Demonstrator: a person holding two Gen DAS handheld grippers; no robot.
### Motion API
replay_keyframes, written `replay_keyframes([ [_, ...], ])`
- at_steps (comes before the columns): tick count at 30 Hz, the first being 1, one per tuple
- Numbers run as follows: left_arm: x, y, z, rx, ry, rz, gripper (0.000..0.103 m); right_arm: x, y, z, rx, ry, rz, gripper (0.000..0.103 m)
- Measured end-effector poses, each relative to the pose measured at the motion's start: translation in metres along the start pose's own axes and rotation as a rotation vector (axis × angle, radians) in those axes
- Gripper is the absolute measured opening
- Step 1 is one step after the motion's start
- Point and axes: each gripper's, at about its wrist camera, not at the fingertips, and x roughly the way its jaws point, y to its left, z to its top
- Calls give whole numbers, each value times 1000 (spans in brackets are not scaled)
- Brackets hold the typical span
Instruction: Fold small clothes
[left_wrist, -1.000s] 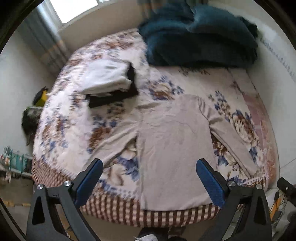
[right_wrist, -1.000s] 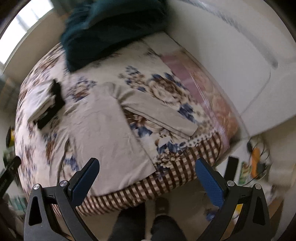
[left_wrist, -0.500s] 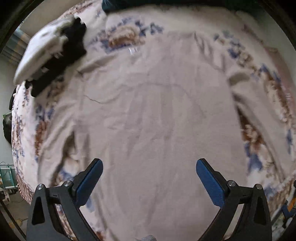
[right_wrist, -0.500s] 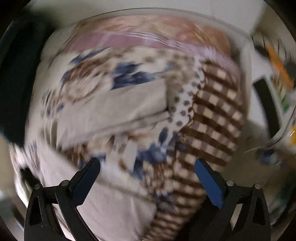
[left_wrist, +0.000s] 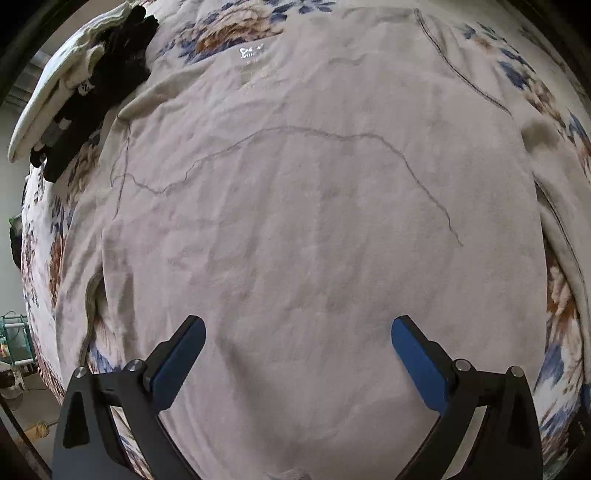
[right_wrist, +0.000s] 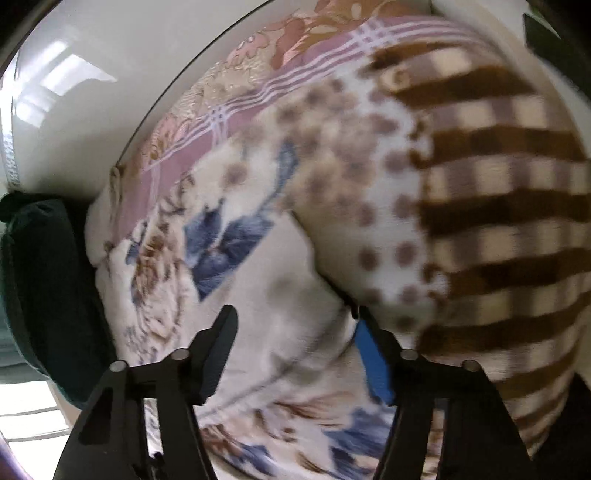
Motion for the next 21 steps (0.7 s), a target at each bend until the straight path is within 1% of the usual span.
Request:
replay_keyframes([
  [1, 0, -1, 2, -2, -1, 2, 103, 2, 3, 0, 1, -1, 1, 37],
  [2, 0, -2, 4, -8, -2, 2, 103, 4, 7, 0, -1, -5, -6, 25],
  [3, -2, -5, 3, -14, -4, 0, 103, 6, 11, 1, -5, -15, -14, 9],
  [6, -6, -6, 10, -27, -15, -2, 103, -4, 17, 15, 15, -61, -20, 8],
  [9, -8, -7, 20, -33, -26, -6, 103, -17, 30, 30, -24, -105, -33, 8],
  [11, -12, -11, 26, -28, -35, -5, 103, -20, 39, 39, -65, -100, -34, 8],
  [14, -14, -9, 36, -26, -51, -4, 103, -20, 60, 44, -119, -85, -20, 8],
  [18, -22, -7, 40, -43, -64, -8, 103, -38, 99, 35, -275, -92, 11, 8],
  [20, -23, 0, 41, -56, -72, -7, 103, -47, 128, 22, -355, -82, 39, 8],
  [21, -22, 9, 40, -63, -76, -6, 103, -54, 150, 9, -412, -71, 65, 8],
])
